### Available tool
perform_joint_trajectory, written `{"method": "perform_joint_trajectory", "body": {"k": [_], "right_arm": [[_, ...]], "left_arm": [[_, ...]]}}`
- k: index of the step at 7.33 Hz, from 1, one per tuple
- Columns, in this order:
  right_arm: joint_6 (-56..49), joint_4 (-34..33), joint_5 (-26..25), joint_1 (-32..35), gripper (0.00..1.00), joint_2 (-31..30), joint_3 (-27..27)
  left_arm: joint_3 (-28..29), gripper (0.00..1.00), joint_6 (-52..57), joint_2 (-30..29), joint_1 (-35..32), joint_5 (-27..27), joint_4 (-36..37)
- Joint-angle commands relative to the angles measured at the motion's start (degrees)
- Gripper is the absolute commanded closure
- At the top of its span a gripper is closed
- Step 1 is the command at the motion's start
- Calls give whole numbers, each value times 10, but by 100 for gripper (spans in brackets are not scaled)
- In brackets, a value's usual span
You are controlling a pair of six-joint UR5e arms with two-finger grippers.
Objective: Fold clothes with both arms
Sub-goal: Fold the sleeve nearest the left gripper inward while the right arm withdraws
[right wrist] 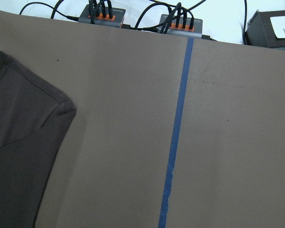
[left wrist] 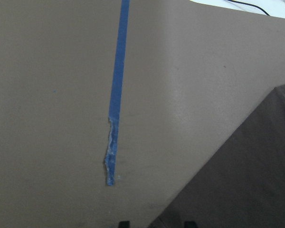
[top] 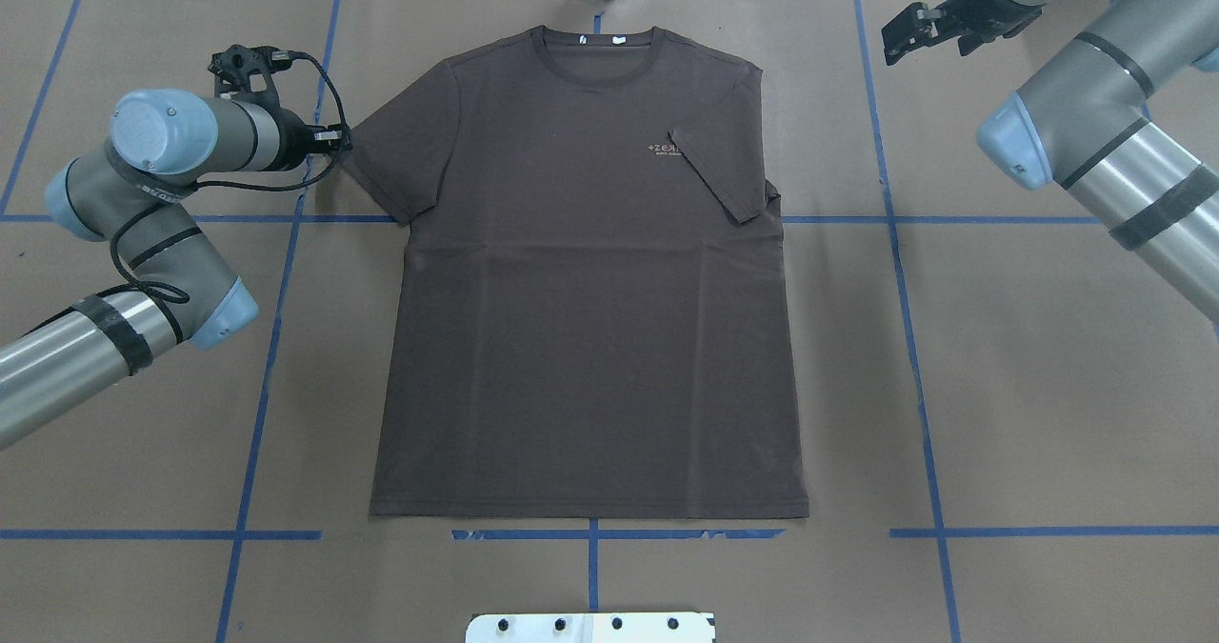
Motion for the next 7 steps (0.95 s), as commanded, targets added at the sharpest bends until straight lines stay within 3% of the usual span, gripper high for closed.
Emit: {"method": "perform_joint_trajectory", "body": {"k": [1, 4, 5, 7], "right_arm": [[0, 0, 0, 0, 0, -1, 1], [3, 1, 0, 0, 0, -1, 2], [4, 1, 0, 0, 0, -2, 2], [6, 1, -1, 0, 0, -2, 3]], "left_arm": [[-1, 100, -4, -3, 1, 0, 0], [-26, 100, -6, -15, 4, -1, 20], [-41, 100, -7, -31, 4, -2, 56], [-124, 100, -52, -47, 16, -2, 187]]}}
